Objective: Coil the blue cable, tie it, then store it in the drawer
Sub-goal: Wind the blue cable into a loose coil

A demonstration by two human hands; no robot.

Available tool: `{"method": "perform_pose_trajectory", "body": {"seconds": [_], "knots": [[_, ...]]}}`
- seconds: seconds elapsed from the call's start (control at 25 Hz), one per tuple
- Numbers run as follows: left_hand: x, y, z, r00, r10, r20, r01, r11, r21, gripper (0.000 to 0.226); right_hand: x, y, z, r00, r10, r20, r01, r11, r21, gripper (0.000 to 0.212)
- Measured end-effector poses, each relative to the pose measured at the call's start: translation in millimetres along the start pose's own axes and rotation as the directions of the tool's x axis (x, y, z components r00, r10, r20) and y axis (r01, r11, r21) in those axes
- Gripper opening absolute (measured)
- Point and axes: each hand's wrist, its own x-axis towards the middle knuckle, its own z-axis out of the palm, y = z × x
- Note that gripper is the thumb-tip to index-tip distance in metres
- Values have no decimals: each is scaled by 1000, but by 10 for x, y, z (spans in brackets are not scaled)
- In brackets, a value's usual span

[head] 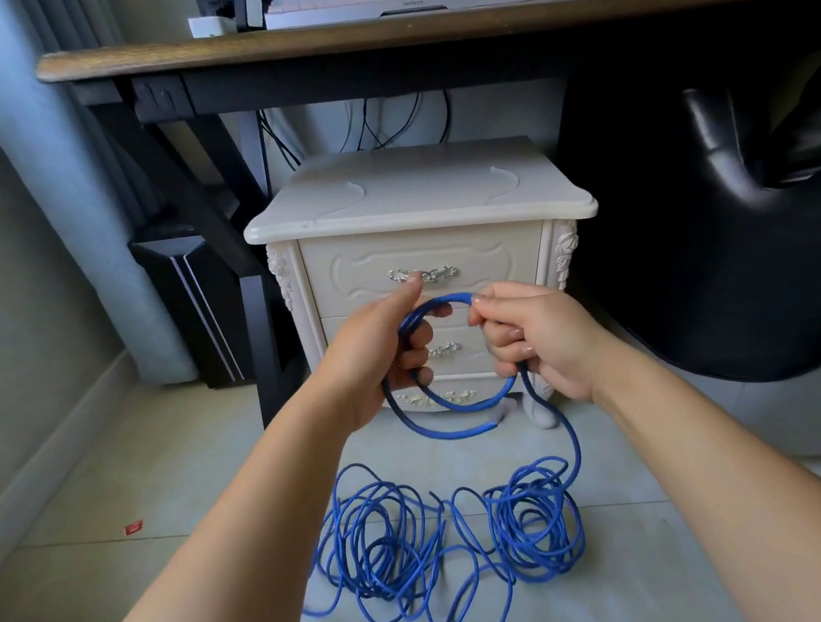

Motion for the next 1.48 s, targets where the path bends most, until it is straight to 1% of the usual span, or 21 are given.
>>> {"method": "perform_pose_trajectory", "body": {"seconds": [0.08,0.12,0.2,0.24,0.28,0.36,0.4,0.44,0.48,0.56,0.6,0.68,0.76,0.84,0.96,1.04,1.08,1.2,1.28,1.4,1.48], "knots": [[12,-19,12,998,53,24,-57,972,227,37,12,-8,37,999,25,42,-20,993,-113,25],[21,-29,28,996,85,26,-89,950,300,34,22,-8,49,998,35,55,-29,994,-102,23],[53,-40,57,988,152,-25,-135,934,330,32,13,-17,47,994,56,96,-62,997,54,22],[74,-37,68,982,177,-61,-149,937,315,33,10,-15,16,988,72,134,-89,989,119,30],[85,-35,70,977,188,-99,-152,944,293,34,-1,-6,-37,979,100,179,-123,984,128,45],[100,-28,35,968,178,-180,-136,965,224,34,-26,63,-190,943,162,289,-184,982,50,82],[100,-28,-4,963,158,-217,-121,977,176,34,-45,117,-264,912,185,365,-200,980,3,94],[97,-30,-47,959,135,-250,-106,986,125,34,-59,173,-315,880,201,430,-204,978,-40,100],[91,-34,-78,954,111,-279,-93,993,78,35,-65,219,-326,862,211,461,-202,977,-69,99],[72,-34,-93,944,79,-319,-82,997,5,35,-64,302,-266,887,187,423,-187,982,-41,77],[65,-36,-76,942,75,-328,-84,996,-13,35,-58,332,-212,913,157,378,-176,984,17,64],[52,-49,-13,939,79,-335,-87,996,-10,36,-53,359,-134,941,115,319,-177,969,173,52],[45,-54,29,930,83,-359,-84,996,14,37,-66,346,-124,925,60,374,-197,920,340,52],[40,-40,23,919,92,-384,-91,996,23,38,-117,259,-134,891,25,453,-226,889,397,45],[23,1,-31,935,116,-334,-107,993,48,38,-162,147,-158,908,130,398,-247,934,259,32],[-3,8,-74,954,138,-267,-107,986,128,37,-176,75,-211,937,203,284,-246,961,128,19],[-10,0,-88,958,150,-245,-106,977,187,37,-163,49,-256,955,205,216,-233,966,112,16],[9,-15,-82,945,200,-257,-113,941,318,36,-98,26,-288,993,110,31,-114,975,191,12],[57,-23,-82,917,232,-325,-142,950,279,37,-58,110,-156,999,49,-6,-47,973,226,14],[115,-53,-126,877,190,-441,-152,981,120,39,-77,199,87,997,45,62,-65,928,367,17],[131,-80,-136,867,137,-480,-138,990,33,39,-100,184,104,986,15,165,-98,856,507,31]]}}
